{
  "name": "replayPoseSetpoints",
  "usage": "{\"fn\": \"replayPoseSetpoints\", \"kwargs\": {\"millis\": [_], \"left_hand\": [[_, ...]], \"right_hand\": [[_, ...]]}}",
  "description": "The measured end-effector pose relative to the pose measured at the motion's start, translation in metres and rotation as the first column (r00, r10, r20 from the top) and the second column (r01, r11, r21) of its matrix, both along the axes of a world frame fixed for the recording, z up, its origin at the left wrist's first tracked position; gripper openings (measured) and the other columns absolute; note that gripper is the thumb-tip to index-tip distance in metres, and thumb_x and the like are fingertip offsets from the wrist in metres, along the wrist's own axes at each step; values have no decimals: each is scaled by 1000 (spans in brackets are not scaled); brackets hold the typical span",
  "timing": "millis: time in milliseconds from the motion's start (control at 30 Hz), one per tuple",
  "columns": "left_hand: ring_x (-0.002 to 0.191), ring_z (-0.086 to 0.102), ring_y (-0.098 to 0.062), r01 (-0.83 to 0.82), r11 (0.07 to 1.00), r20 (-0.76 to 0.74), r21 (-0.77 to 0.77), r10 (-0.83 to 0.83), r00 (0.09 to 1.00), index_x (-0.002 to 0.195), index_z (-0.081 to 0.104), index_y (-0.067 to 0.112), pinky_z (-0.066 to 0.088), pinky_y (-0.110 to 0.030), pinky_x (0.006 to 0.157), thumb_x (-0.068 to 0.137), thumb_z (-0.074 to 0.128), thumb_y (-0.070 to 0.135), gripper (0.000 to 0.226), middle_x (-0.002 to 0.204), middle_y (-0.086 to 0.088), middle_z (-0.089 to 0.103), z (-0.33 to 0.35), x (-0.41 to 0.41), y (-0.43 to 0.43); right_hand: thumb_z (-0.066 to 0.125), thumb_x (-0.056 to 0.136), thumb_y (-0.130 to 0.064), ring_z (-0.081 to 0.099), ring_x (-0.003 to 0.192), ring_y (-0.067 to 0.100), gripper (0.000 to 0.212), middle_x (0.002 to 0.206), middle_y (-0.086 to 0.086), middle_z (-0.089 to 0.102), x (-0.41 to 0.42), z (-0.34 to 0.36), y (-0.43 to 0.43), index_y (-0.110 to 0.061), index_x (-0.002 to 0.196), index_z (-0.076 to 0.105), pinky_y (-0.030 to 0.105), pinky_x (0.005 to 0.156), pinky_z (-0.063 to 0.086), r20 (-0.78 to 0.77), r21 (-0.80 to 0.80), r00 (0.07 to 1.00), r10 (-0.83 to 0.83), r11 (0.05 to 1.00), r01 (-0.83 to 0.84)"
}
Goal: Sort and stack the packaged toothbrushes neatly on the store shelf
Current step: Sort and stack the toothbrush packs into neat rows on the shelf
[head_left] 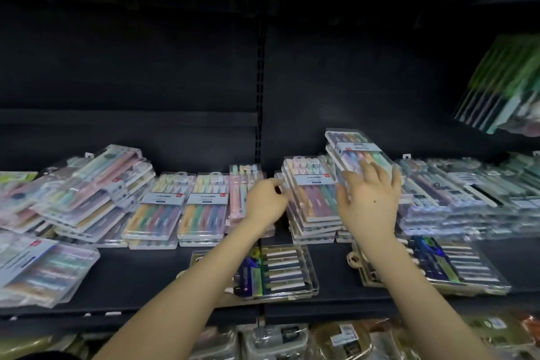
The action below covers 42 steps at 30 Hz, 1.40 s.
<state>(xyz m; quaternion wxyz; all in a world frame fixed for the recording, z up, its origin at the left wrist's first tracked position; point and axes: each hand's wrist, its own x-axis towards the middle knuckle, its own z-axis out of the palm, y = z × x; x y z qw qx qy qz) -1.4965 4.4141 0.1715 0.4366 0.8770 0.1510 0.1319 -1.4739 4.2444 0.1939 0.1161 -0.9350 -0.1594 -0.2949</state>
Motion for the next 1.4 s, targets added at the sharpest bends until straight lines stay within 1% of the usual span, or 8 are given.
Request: {"fn": "replayPoseSetpoints", "kwargs": {"millis": [100,200,433,633,767,900,1133,1400], "left_hand": [[112,58,-27,-213,951,81,226,200,977,121,65,10,41,-29,89,92,56,23,32,124,-13,62,-18,-31,54],[112,54,-34,-338,801,-63,495,421,905,120,63,7,44,-38,90,91,54,28,37,120,-20,60,-43,-64,111],[126,46,-21,44,672,-243,739,205,948,134,50,15,26,-31,103,88,37,69,72,138,-6,52,-70,-72,144],[105,58,-34,-279,745,-3,606,353,935,108,71,18,37,-39,87,87,33,65,64,108,-12,68,-66,-91,169],[119,49,-35,-327,708,-215,626,560,800,128,54,9,33,-38,100,97,42,39,45,129,-18,55,-73,-107,199],[105,58,-36,-286,771,-228,569,482,846,107,59,1,41,-36,90,97,42,33,37,109,-20,65,-70,-108,207],[99,62,-32,-293,825,-257,483,453,853,112,54,1,44,-31,77,98,44,37,40,105,-18,66,-67,-110,196],[111,58,-27,-481,876,-175,-25,470,865,133,51,5,41,-28,84,88,64,38,57,121,-11,63,-73,-116,181]], "right_hand": [[62,81,-17,65,92,39,21,100,19,70,-16,-4,32,-4,91,74,51,91,47,76,166,975,211,961,-221],[59,90,-25,62,100,34,27,110,13,68,-26,-20,74,-10,110,71,40,89,46,-135,152,902,409,908,-389],[35,98,-53,24,141,34,53,159,5,18,-14,-67,134,-33,147,34,46,113,27,-567,-71,771,291,915,-397],[47,92,-41,39,129,33,42,139,13,48,-22,-62,147,-21,127,58,45,109,26,-363,-150,894,261,931,-332],[55,91,-21,58,99,26,24,105,8,68,-45,-56,167,-10,106,70,33,86,46,-258,148,788,560,828,-540],[51,96,-29,51,118,23,33,129,6,60,-48,-67,187,-13,122,63,30,102,36,-442,3,659,609,735,-678],[40,101,-24,35,134,34,40,149,13,37,-49,-73,209,-7,137,44,41,105,38,-615,-211,693,377,768,-605],[35,103,-20,17,146,26,44,158,7,24,-45,-76,188,-11,146,36,34,117,13,-677,81,598,429,851,-519]]}}
